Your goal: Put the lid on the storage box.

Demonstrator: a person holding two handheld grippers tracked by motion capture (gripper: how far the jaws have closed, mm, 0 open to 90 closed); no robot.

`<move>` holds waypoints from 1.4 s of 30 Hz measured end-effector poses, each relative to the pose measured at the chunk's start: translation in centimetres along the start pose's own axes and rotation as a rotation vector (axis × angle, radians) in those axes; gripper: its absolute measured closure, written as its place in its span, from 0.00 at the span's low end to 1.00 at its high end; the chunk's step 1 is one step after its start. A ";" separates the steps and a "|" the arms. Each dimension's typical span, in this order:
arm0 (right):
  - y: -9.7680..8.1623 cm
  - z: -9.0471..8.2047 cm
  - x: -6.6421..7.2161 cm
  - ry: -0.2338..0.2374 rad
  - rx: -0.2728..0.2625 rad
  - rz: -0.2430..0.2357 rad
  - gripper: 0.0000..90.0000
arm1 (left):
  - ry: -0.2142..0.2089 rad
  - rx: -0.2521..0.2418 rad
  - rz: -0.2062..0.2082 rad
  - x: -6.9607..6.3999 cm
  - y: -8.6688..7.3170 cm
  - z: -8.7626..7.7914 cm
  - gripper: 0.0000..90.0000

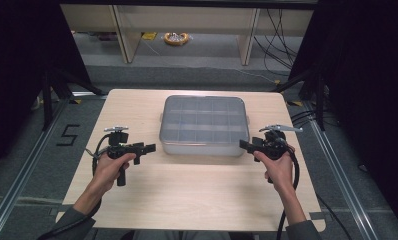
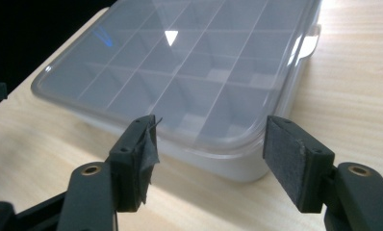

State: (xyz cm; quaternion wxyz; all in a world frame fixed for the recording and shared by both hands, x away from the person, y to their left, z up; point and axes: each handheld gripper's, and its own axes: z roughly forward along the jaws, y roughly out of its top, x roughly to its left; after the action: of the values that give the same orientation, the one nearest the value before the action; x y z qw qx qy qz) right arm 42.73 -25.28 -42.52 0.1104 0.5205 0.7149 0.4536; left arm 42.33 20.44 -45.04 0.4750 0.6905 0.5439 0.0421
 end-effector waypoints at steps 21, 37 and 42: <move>-2.9 -0.2 2.6 -0.006 0.049 -0.100 0.35 | 0.003 0.045 0.114 -2.1 -4.1 -0.2 0.35; -5.9 -0.1 4.8 0.068 0.095 -0.153 0.33 | -0.016 0.053 0.263 -3.8 -7.7 -0.8 0.31; -7.2 -0.3 5.8 0.095 0.117 -0.133 0.30 | -0.010 0.053 0.298 -4.0 -9.0 -1.0 0.28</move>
State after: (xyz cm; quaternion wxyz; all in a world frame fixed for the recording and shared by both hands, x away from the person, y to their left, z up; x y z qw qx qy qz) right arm 35.43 -20.86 -46.01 0.0759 0.4553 0.7776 0.4271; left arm 33.74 17.49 -48.97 0.4478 0.7761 0.4338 0.0945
